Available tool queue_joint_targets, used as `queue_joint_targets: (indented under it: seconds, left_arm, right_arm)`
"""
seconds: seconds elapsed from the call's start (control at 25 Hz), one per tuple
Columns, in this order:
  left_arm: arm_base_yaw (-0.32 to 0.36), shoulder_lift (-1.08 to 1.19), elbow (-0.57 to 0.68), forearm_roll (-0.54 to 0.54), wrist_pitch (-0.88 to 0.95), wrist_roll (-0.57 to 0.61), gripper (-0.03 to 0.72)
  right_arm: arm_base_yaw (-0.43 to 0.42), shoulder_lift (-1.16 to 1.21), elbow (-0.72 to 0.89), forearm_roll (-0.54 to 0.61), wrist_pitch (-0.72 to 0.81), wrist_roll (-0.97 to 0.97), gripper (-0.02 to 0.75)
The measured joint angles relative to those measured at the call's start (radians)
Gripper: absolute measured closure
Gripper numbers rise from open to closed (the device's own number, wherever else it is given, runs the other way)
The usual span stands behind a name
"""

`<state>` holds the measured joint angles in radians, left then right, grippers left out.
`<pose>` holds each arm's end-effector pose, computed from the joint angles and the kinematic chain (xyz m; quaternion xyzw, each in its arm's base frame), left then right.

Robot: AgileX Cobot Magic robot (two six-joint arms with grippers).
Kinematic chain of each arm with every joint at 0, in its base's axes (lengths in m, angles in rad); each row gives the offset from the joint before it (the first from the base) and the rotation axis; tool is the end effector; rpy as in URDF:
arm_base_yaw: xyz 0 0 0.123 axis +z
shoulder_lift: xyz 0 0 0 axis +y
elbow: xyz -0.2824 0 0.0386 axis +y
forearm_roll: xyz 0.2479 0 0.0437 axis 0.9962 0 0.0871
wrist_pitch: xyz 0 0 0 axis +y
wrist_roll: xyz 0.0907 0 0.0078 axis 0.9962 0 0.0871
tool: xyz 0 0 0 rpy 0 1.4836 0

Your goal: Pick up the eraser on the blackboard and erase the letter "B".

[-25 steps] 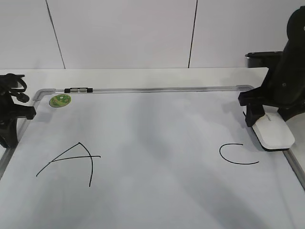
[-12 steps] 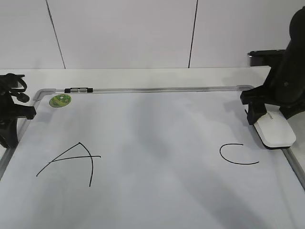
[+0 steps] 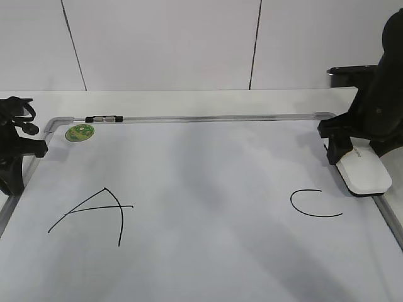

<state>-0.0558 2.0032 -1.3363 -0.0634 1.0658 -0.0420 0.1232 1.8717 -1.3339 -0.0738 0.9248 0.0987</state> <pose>0.3675 -0.0256 0.1536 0.0095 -0.9989 0.0253 0.0386 0.3713 0.0406 0.2027 -0.0314 0.9942 -0.0205 0.1004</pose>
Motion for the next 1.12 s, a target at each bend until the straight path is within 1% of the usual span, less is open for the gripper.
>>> queue_joint_targets:
  seconds: [0.32, 0.6, 1.12]
  left_arm:
    - [0.000, 0.000, 0.000, 0.000, 0.000, 0.000, 0.643]
    - [0.000, 0.000, 0.000, 0.000, 0.000, 0.000, 0.642]
    - [0.000, 0.000, 0.000, 0.000, 0.002, 0.000, 0.642]
  right_arm:
    - [0.000, 0.005, 0.000, -0.002, 0.000, 0.000, 0.192]
    - [0.000, 0.062, 0.000, 0.002, 0.003, 0.002, 0.192]
    - [0.000, 0.061, 0.000, 0.004, 0.003, 0.002, 0.192]
